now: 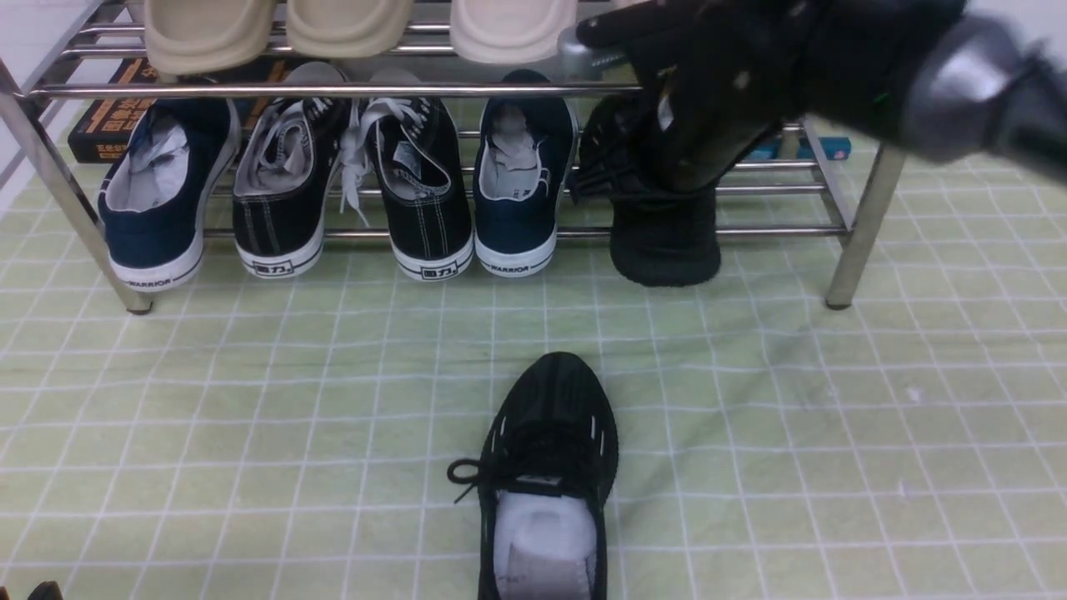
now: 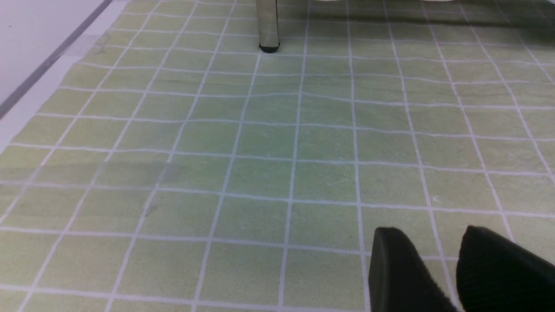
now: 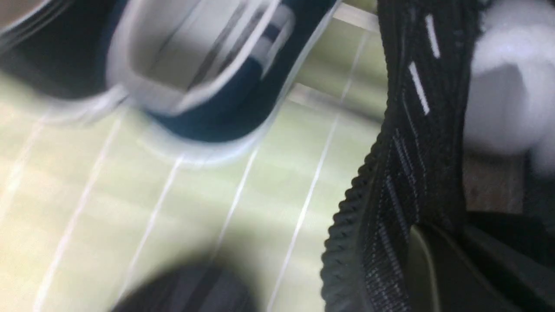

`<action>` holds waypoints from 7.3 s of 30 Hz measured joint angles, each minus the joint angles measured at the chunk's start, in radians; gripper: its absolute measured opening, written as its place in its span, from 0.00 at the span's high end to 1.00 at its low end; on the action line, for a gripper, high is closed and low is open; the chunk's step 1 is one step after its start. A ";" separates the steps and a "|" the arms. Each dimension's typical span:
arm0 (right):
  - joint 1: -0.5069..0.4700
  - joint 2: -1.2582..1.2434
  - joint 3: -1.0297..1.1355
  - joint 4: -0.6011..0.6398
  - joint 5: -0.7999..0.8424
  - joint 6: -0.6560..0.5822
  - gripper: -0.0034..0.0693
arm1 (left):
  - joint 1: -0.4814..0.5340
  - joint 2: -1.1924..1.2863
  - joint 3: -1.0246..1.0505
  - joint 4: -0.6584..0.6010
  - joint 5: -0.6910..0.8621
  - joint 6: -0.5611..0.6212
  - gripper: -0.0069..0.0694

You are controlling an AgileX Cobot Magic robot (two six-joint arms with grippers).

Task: Take the shoes off the shelf with your hand from the green coffee tablecloth.

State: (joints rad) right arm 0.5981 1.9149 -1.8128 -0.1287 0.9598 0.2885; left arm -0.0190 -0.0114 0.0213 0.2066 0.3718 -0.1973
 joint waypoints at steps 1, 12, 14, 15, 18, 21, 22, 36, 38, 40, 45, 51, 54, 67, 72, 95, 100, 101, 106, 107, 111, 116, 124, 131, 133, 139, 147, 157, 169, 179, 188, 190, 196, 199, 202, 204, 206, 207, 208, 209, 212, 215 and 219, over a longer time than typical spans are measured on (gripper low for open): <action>0.000 -0.021 0.000 0.046 0.037 -0.032 0.92 | 0.000 0.000 0.000 0.000 0.000 0.000 0.59; 0.002 -0.264 0.044 0.272 0.299 -0.197 0.92 | 0.000 0.000 0.000 0.000 0.000 0.000 0.59; 0.002 -0.300 0.073 0.280 0.304 -0.195 0.92 | 0.000 0.000 0.000 0.000 0.000 0.000 0.59; 0.007 -0.340 0.126 0.283 0.305 -0.191 0.92 | 0.000 0.000 0.000 0.000 0.000 0.000 0.59; 0.026 -0.386 0.200 0.277 0.304 -0.186 0.92 | 0.000 0.000 0.000 0.000 0.000 0.000 0.59; 0.073 -0.409 0.291 0.246 0.303 -0.182 0.92 | 0.000 0.000 0.000 0.000 0.000 0.000 0.59; 0.085 -0.408 0.302 0.228 0.303 -0.177 0.92 | 0.000 0.000 0.000 0.000 0.000 0.000 0.59; 0.115 -0.352 0.295 0.070 0.231 -0.152 0.92 | 0.000 0.000 0.000 0.000 0.000 0.000 0.59; 0.115 -0.328 0.295 0.075 0.232 -0.152 0.92 | 0.000 0.000 0.000 0.000 0.000 0.000 0.59; 0.115 -0.304 0.295 0.097 0.243 -0.152 0.92 | 0.000 0.000 0.000 0.001 0.000 0.000 0.59; 0.147 -0.261 0.318 0.175 0.253 -0.150 0.92 | 0.000 0.000 0.000 0.001 0.000 0.000 0.59; 0.225 -0.240 0.383 0.176 0.252 -0.088 0.92 | 0.000 0.000 0.000 0.001 0.000 0.000 0.59; 0.274 -0.236 0.392 0.175 0.257 -0.028 0.92 | 0.000 0.000 0.000 0.001 0.000 0.000 0.59; 0.381 -0.202 0.394 0.186 0.264 0.107 0.84 | 0.000 0.000 0.000 0.001 0.000 0.000 0.59; 0.382 -0.141 0.394 0.196 0.265 0.108 0.65 | 0.000 0.000 0.000 0.001 0.000 0.000 0.59; 0.248 -0.475 0.369 0.045 0.272 0.030 0.68 | 0.000 0.000 0.000 0.001 0.000 0.000 0.59; 0.203 -0.665 0.388 0.002 0.282 0.012 0.96 | 0.000 0.000 0.000 0.002 0.000 0.000 0.59; 0.201 -0.674 0.393 -0.004 0.282 0.012 0.97 | 0.000 0.000 0.000 0.002 0.000 0.000 0.59; 0.200 -0.923 0.561 -0.049 0.265 0.034 0.97 | 0.000 0.000 0.000 0.002 0.000 0.000 0.59; 0.200 -0.985 0.627 -0.057 0.212 0.047 0.97 | 0.000 0.000 0.000 0.002 0.000 0.000 0.59; 0.200 -1.177 0.878 -0.062 -0.009 0.096 0.97 | 0.000 0.000 0.000 0.002 0.000 0.000 0.59; 0.200 -1.309 1.122 -0.061 -0.254 0.149 0.97 | 0.000 0.000 0.000 0.002 0.000 0.000 0.59; 0.200 -1.375 1.295 -0.061 -0.492 0.162 0.97 | 0.000 0.000 0.000 0.002 0.000 0.000 0.59; 0.200 -1.375 1.297 -0.062 -0.507 0.162 0.96 | 0.000 0.000 0.000 0.002 0.000 0.000 0.59; 0.200 -1.377 1.297 -0.062 -0.507 0.162 0.96 | 0.000 0.000 0.000 0.002 0.000 0.000 0.59; 0.200 -1.377 1.299 -0.061 -0.514 0.162 0.95 | 0.000 0.000 0.000 0.002 0.000 0.000 0.59; 0.156 -1.410 1.431 0.118 -0.651 -0.081 0.95 | 0.000 0.000 0.000 0.002 0.000 0.000 0.59; -0.265 -1.747 1.725 0.237 -0.722 -0.374 0.94 | 0.000 0.000 0.000 0.002 0.000 0.000 0.59; -0.610 -1.924 1.834 0.226 -0.622 -0.368 0.92 | 0.000 -0.001 0.000 0.002 0.000 0.000 0.59; -0.616 -1.924 1.827 0.153 -0.570 -0.282 0.90 | 0.000 -0.001 0.000 0.002 0.000 0.000 0.59; -0.616 -1.925 1.827 0.140 -0.570 -0.254 0.89 | 0.000 -0.001 0.000 0.002 0.000 0.000 0.59; -0.616 -1.925 1.827 0.140 -0.570 -0.253 0.89 | 0.000 -0.001 0.000 0.002 0.000 0.000 0.59; -0.631 -1.925 1.827 0.139 -0.570 -0.253 0.87 | 0.000 -0.001 0.000 0.002 0.000 0.000 0.59; -0.657 -1.925 1.827 0.136 -0.569 -0.253 0.87 | 0.000 -0.001 0.000 0.002 0.000 0.000 0.59; -0.667 -1.925 1.827 0.129 -0.569 -0.253 0.87 | 0.000 -0.001 0.000 0.002 0.000 0.000 0.59; -0.667 -1.925 1.827 0.129 -0.569 -0.253 0.86 | 0.000 -0.001 0.000 0.002 0.000 0.000 0.59; -0.667 -1.925 1.827 0.129 -0.569 -0.253 0.86 | 0.000 -0.001 0.000 0.002 0.000 0.000 0.59; -0.667 -1.925 1.827 0.129 -0.569 -0.253 0.86 | 0.000 -0.001 0.000 0.002 0.000 0.000 0.59; -0.667 -1.925 1.827 0.129 -0.569 -0.253 0.86 | 0.000 -0.001 0.000 0.002 0.000 0.000 0.59; -0.667 -1.925 1.827 0.129 -0.569 -0.253 0.86 | 0.000 -0.001 0.000 0.002 0.000 0.000 0.59; -0.667 -1.925 1.827 0.129 -0.569 -0.253 0.85 | 0.000 -0.001 0.000 0.002 0.000 0.000 0.59; -0.667 -1.925 1.827 0.129 -0.569 -0.253 0.85 | 0.000 -0.001 0.000 0.002 0.000 0.000 0.59; -0.667 -1.925 1.827 0.129 -0.569 -0.253 0.84 | 0.000 -0.001 0.000 0.002 0.000 0.000 0.59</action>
State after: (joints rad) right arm -0.0685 -0.0100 0.0138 0.0000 0.3903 0.0359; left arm -0.0190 -0.0124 0.0213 0.2086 0.3718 -0.1973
